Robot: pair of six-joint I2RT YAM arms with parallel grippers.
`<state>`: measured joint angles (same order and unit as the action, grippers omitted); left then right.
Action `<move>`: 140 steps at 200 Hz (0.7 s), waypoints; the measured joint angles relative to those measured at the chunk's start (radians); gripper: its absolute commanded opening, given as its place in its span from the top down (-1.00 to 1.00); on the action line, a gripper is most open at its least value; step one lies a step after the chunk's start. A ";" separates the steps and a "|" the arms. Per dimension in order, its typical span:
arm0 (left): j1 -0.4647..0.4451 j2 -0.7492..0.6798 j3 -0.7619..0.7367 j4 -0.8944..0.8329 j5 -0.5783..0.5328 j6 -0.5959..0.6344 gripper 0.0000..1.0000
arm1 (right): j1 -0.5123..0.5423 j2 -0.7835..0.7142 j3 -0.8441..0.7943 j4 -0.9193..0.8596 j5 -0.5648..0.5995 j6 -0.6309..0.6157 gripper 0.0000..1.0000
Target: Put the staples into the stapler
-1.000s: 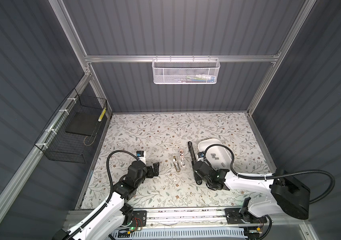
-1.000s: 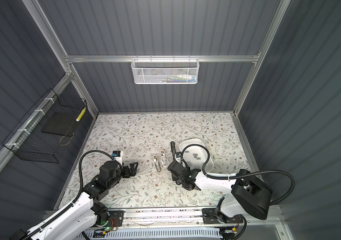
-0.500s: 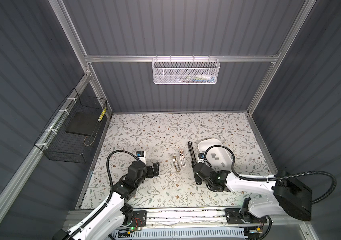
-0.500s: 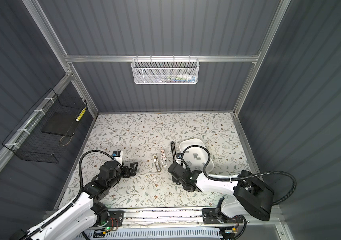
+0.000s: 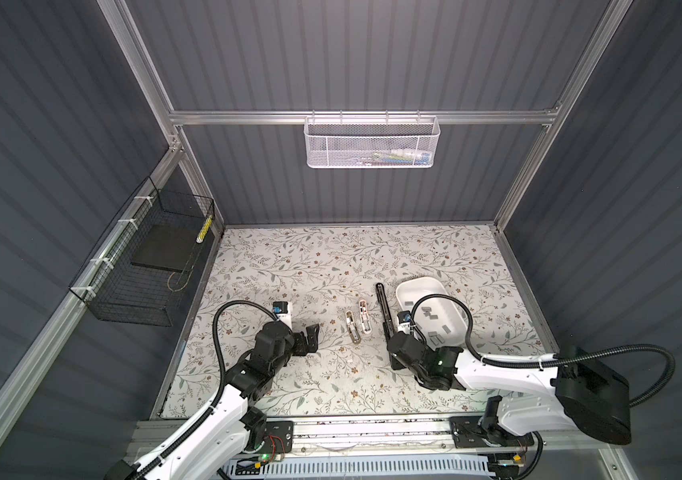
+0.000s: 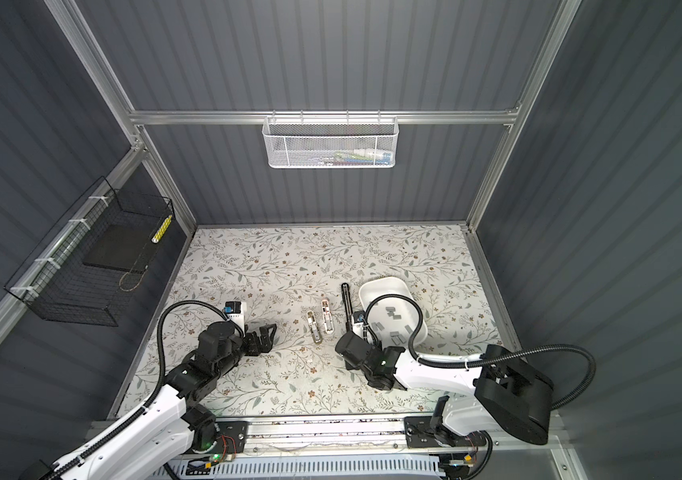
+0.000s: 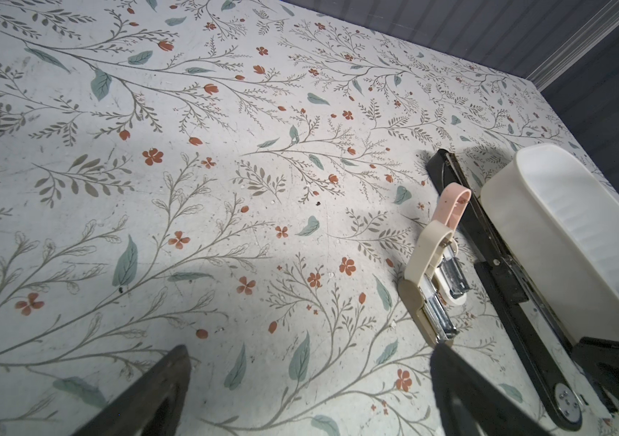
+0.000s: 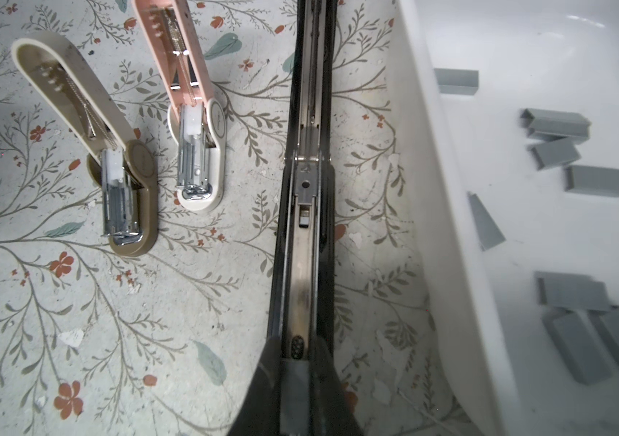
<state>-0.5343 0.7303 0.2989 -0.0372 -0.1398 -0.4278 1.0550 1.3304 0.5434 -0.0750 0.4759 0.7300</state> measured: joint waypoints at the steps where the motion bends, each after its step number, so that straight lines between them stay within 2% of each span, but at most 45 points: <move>1: 0.000 0.000 0.000 0.000 0.000 0.000 -0.98 | 0.000 0.000 0.000 0.000 0.000 0.000 0.81; 39: 0.000 0.000 0.000 0.000 0.003 0.000 -0.98 | 0.003 0.000 0.000 -0.001 0.004 0.005 0.69; 75: 0.000 0.000 0.000 0.000 0.003 0.000 -0.98 | 0.007 0.000 0.000 -0.007 0.013 0.006 0.50; 118: 0.000 0.002 0.000 0.000 0.003 0.000 -0.98 | 0.008 -0.019 0.000 -0.024 0.029 0.005 0.45; 128: 0.000 0.005 0.000 0.000 0.003 0.000 -0.98 | 0.008 -0.037 0.000 -0.029 0.031 0.005 0.37; 140: 0.000 0.007 0.000 0.000 0.003 0.000 -0.98 | 0.008 -0.063 0.000 -0.034 0.040 0.008 0.12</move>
<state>-0.5343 0.7376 0.2989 -0.0372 -0.1371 -0.4274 1.0630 1.2675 0.5430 -0.1093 0.5163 0.7380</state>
